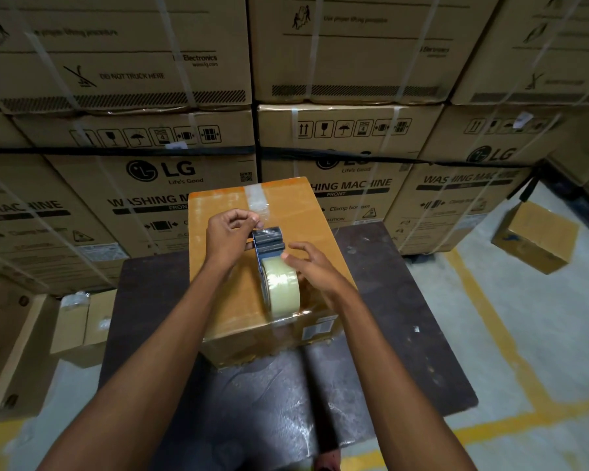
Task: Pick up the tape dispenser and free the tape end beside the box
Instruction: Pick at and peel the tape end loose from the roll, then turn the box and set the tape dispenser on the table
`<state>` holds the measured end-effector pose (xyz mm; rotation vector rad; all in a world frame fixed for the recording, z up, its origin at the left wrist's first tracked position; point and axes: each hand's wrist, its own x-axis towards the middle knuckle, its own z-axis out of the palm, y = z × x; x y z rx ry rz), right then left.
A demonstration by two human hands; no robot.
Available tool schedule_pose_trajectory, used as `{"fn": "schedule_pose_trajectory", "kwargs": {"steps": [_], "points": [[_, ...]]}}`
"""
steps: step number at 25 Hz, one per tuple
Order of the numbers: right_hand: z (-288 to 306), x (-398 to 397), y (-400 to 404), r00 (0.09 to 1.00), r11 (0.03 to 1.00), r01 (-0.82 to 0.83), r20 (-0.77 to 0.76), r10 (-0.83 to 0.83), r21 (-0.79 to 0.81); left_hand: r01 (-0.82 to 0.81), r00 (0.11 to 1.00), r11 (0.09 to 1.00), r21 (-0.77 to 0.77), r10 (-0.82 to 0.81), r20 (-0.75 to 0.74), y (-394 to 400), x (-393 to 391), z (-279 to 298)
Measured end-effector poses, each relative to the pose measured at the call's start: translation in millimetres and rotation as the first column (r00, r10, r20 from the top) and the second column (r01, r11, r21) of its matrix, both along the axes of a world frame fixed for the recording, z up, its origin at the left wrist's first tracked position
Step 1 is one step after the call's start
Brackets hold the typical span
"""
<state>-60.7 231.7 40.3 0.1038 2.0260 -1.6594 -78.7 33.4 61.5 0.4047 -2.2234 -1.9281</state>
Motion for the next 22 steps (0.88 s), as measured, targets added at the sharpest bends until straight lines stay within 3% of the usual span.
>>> {"fn": "schedule_pose_trajectory", "kwargs": {"steps": [9, 17, 22], "points": [[-10.9, -0.8, -4.2, 0.988, 0.966, -0.033, 0.138, 0.07, -0.257, 0.019, 1.0, 0.998, 0.06, -0.02, 0.007, -2.1, 3.4, 3.5], [-10.3, -9.3, 14.9, 0.985, 0.949, 0.033, 0.169, 0.022, -0.313, -0.058, 0.998, 0.987, 0.147, 0.056, 0.017, 11.5, 13.7, -12.9], [1.2, -27.9, 66.2, 0.989, 0.94, 0.097, 0.137, -0.055, -0.326, 0.001, 0.999, 1.0, 0.009, -0.001, -0.035, 53.7, 1.9, -31.4]]}}
